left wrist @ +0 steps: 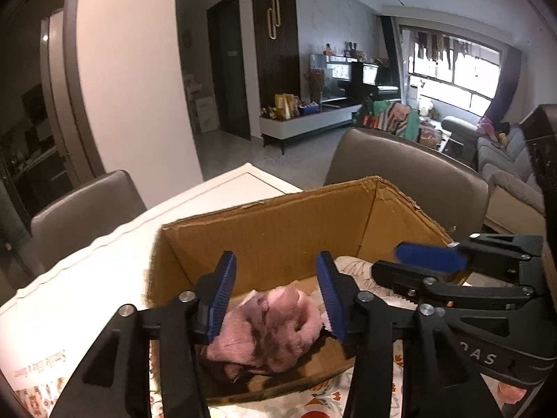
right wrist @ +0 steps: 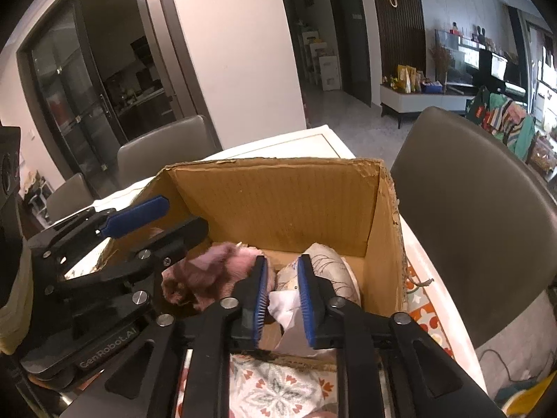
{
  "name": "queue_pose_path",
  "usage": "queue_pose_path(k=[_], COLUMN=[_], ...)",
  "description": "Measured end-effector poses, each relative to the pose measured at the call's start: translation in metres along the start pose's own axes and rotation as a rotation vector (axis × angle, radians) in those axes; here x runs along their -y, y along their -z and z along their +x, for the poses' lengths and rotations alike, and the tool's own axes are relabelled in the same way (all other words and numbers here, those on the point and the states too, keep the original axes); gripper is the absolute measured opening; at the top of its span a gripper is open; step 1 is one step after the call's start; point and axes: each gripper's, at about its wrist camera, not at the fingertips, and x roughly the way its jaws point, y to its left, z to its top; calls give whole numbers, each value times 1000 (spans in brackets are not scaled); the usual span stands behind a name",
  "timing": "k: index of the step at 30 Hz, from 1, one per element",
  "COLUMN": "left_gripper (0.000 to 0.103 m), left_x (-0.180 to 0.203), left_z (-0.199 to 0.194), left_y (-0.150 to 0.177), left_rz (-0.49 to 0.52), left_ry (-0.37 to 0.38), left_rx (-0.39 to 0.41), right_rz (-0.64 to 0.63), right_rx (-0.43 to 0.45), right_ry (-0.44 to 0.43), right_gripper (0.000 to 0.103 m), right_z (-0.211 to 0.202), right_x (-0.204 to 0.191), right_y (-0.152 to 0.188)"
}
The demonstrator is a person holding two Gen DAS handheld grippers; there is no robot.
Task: Organize soft objects
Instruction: 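Withdraw both open tools from the box back over the table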
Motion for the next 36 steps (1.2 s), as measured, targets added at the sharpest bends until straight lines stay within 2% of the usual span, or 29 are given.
queue_pose_path(k=[3, 14, 17, 20, 23, 25, 32, 36], left_gripper=[52, 64, 67, 72, 76, 80, 84, 90], left_x=[-1, 11, 15, 17, 21, 21, 26, 31], left_z=[-9, -71, -87, -100, -112, -119, -136, -144], left_y=[0, 9, 12, 17, 22, 28, 52, 66], left_rz=[-2, -27, -34, -45, -54, -67, -107, -124], left_ry=[-33, -173, -186, -199, -220, -230, -249, -244], left_rx=[13, 62, 70, 78, 88, 83, 54, 28], right_rz=[-6, -6, -3, -7, -8, -3, -12, -14], right_rx=[32, 104, 121, 143, 161, 177, 199, 202], right_ry=[35, 30, 24, 28, 26, 25, 37, 48], right_gripper=[37, 39, 46, 48, 56, 58, 68, 70], right_z=[-9, -53, -66, -77, -89, -96, -109, -115], right_x=[-1, -6, -8, -9, -12, -13, -21, -19], right_y=[1, 10, 16, 21, 26, 32, 48, 60])
